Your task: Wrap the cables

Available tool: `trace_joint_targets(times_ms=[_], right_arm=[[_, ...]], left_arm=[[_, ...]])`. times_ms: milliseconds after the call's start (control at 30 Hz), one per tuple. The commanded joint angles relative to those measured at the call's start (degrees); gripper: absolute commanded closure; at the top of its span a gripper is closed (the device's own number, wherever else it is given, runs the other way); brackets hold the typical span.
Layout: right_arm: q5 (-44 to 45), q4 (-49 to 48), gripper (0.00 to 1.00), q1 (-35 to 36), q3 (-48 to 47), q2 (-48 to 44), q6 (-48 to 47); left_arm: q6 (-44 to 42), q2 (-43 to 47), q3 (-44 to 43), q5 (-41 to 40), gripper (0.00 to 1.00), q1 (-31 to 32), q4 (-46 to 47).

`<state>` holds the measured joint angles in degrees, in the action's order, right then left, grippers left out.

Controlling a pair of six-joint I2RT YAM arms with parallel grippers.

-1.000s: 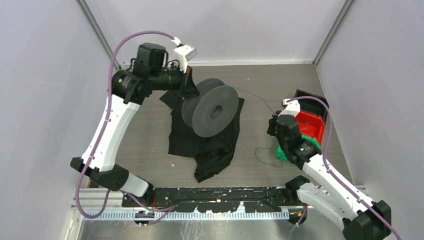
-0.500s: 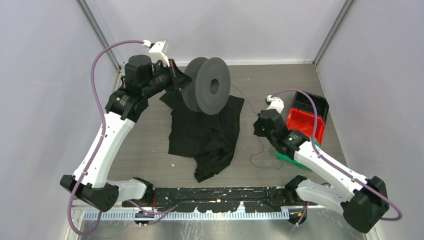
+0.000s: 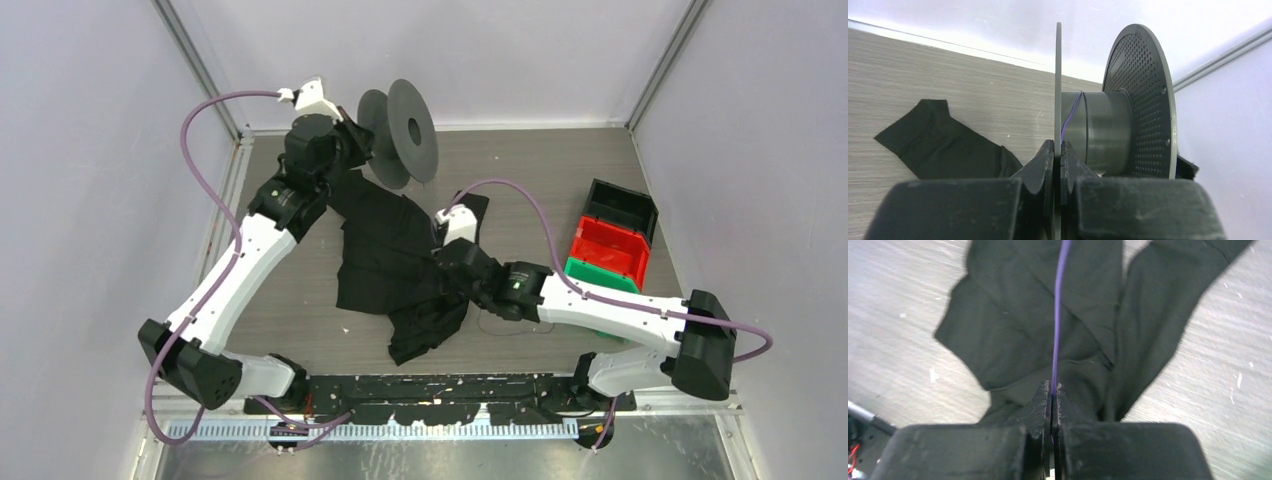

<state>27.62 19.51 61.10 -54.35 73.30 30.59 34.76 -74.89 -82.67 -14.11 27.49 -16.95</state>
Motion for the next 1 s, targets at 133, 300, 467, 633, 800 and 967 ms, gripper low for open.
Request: trace_joint_targets(times_ms=[133,300,467,633,800,967], right_arm=[[-0.8,-1.0,1.0,5.2,-13.0,0.9,-9.3],[-8.9,-6.2,1.0,4.1,-14.1,-4.3,-13.5],[-14.9,-5.9,1.0,-1.0,-16.2,-6.0,-13.8],[-20.6,-8.2,1.0,-6.3,-15.9,-7.0,-11.8],[-37.6,-21.1,0.99,-14.3,-11.7,-6.3,2.3],[-44.7,-31.5,0.91,-15.2,-9.4,-3.6,10.9]], left_arm=[[-6.7,-2.5,-0.7,-9.9,1.0,4.5,10.6],[-11.0,-4.9,-1.4,-4.2,1.0,4.5,7.0],[-17.3,-4.9,-1.5,4.7,1.0,4.5,5.9],[-25.7,-5.8,-4.0,12.2,1.0,4.5,0.1],[-25.3,-4.0,-2.3,13.1,1.0,4.4,1.8],[-25.0,-4.0,-3.4,13.1,1.0,4.4,1.5]])
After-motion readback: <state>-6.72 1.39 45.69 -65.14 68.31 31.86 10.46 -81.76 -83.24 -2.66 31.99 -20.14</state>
